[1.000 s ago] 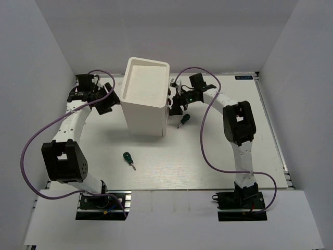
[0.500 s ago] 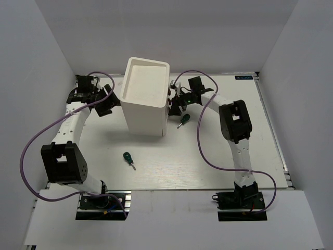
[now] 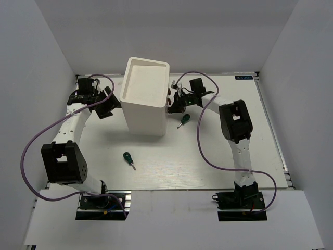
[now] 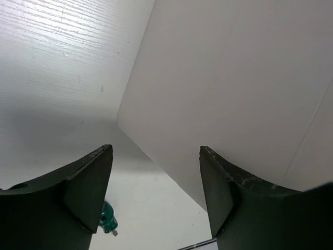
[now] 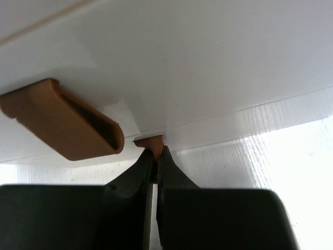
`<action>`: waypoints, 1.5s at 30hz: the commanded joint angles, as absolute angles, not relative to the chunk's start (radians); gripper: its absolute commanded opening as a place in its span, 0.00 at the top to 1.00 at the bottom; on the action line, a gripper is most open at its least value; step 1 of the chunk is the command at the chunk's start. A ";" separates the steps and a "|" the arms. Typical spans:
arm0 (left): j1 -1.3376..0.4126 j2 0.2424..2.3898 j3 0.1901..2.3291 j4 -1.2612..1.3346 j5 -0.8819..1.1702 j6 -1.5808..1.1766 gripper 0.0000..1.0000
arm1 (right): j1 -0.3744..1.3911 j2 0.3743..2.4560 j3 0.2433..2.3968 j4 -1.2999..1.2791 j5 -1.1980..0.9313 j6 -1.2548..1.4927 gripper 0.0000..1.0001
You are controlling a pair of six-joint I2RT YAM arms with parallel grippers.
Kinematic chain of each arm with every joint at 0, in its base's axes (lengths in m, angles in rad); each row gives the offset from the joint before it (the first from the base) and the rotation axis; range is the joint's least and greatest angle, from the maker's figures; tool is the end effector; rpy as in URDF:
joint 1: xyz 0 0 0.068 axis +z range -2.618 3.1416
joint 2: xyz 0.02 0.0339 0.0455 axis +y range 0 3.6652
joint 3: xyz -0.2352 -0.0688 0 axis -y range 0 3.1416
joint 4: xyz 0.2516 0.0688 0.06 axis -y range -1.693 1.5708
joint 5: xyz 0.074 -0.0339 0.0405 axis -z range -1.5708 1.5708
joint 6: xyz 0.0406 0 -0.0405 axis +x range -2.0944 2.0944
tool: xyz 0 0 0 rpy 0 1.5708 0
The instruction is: Sort the tools into containers
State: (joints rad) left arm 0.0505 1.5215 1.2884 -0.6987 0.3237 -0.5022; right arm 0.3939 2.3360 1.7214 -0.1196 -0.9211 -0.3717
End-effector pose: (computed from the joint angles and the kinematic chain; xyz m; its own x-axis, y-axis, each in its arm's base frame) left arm 0.3344 0.0040 0.2584 -0.7708 -0.4959 -0.3998 -0.2618 0.8188 -0.5109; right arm 0.4458 0.2203 0.1210 -0.2939 -0.3601 -0.8854 -0.9496 0.2157 0.2274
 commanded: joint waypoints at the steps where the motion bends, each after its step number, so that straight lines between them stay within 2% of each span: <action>1: 0.054 1.482 1.285 -0.681 0.350 -0.508 0.22 | 0.384 2.267 1.671 -0.073 -0.907 -0.390 1.00; 18: 0.054 1.453 1.267 -0.672 0.341 -0.518 0.22 | 0.265 2.066 1.438 -0.182 -0.686 -0.527 1.00; 24: 0.054 1.434 1.256 -0.672 0.341 -0.518 0.22 | 0.229 2.020 1.378 -0.209 -0.719 -0.569 1.00; 37: 0.054 1.407 1.246 -0.703 0.331 -0.509 0.22 | 0.187 1.996 1.374 -0.247 -0.649 -0.574 1.00; 40: 0.054 1.397 1.246 -0.692 0.341 -0.509 0.22 | 0.181 1.980 1.384 -0.256 -0.684 -0.531 0.66; 42: 0.054 1.397 1.246 -0.692 0.341 -0.509 0.22 | 0.175 1.970 1.387 -0.264 -0.693 -0.477 0.51; 44: 0.054 1.397 1.246 -0.701 0.341 -0.500 0.22 | 0.176 1.938 1.385 -0.256 -0.686 -0.460 0.28; 45: 0.054 1.397 1.255 -0.712 0.330 -0.500 0.22 | 0.179 1.934 1.385 -0.261 -0.681 -0.437 0.24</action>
